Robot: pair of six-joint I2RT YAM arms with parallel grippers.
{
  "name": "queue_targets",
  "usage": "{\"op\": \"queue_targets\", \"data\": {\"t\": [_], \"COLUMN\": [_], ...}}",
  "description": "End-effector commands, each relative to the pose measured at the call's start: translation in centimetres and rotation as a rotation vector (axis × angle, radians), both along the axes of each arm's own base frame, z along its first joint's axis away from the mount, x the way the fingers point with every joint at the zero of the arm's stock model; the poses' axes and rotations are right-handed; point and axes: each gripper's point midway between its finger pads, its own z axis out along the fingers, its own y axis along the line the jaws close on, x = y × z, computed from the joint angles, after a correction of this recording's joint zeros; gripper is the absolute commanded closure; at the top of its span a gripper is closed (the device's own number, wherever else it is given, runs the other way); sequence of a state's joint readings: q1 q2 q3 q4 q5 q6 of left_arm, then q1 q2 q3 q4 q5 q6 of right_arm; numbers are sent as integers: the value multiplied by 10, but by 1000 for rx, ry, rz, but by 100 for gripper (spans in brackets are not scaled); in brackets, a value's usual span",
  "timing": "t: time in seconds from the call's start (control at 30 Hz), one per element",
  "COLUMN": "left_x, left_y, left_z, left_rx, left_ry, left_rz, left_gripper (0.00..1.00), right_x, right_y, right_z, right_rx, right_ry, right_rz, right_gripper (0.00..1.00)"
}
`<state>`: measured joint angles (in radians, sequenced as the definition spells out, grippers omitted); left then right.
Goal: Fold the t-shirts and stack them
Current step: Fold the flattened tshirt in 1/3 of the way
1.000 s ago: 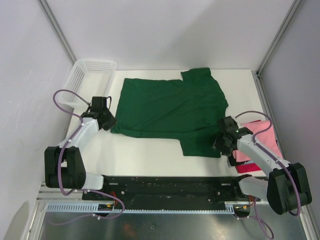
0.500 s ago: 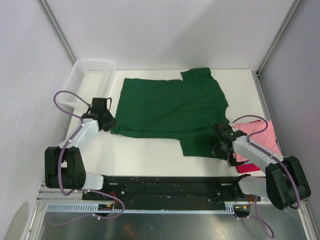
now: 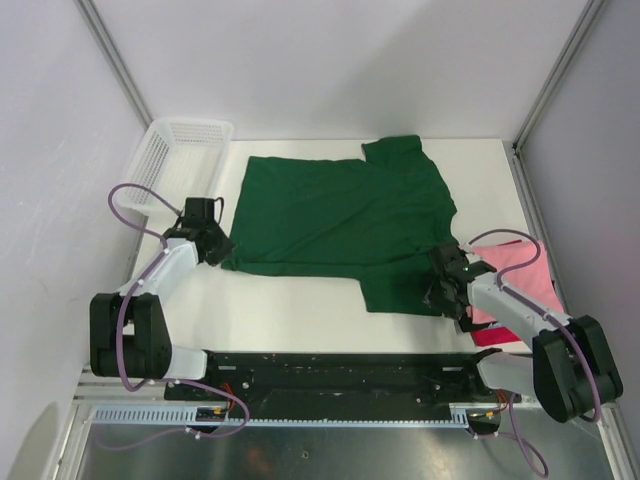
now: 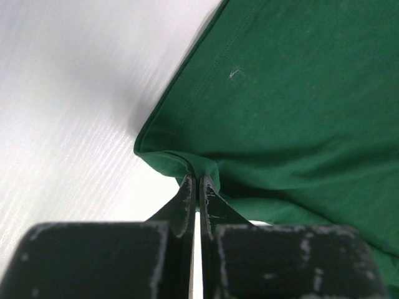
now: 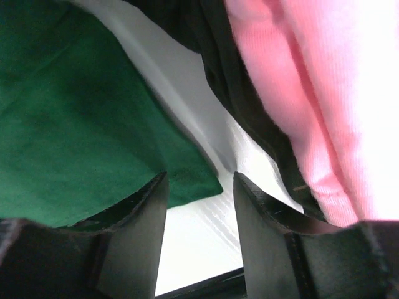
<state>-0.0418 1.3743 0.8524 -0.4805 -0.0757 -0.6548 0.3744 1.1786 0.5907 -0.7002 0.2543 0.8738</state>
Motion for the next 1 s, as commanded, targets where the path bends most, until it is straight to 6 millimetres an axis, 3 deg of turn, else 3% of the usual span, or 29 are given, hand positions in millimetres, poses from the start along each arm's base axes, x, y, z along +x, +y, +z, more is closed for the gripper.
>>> {"op": "queue_targets", "data": {"t": [0.0,0.13,0.2,0.27,0.4,0.5,0.73,0.97], "left_x": [4,2,-1,-3,-12,-22,-49,-76], "left_y": [3,4,5,5,7,9,16,37], "left_z": [9,10,10,9,9,10,16,40], "left_rx": [20,26,30,32,37,40,70,156], "left_ry": [-44,-48,-50,-51,-60,-72,-94,-138], "left_rz": [1,5,7,7,14,18,36,107], "left_gripper": [100,100,100,100,100,100,100,100], "right_x": [9,12,15,18,16,5,-25,-37], "right_y": [-5,1,8,10,4,4,11,23], "right_z": [-10,-8,9,39,110,145,171,189], "right_rx": [-41,-12,27,48,83,138,252,340], "right_ry": [-4,-13,-48,-106,-270,-346,-396,-427], "right_rz": [-4,8,19,23,11,10,35,78], "right_gripper": [53,75,91,98,100,100,100,100]}}
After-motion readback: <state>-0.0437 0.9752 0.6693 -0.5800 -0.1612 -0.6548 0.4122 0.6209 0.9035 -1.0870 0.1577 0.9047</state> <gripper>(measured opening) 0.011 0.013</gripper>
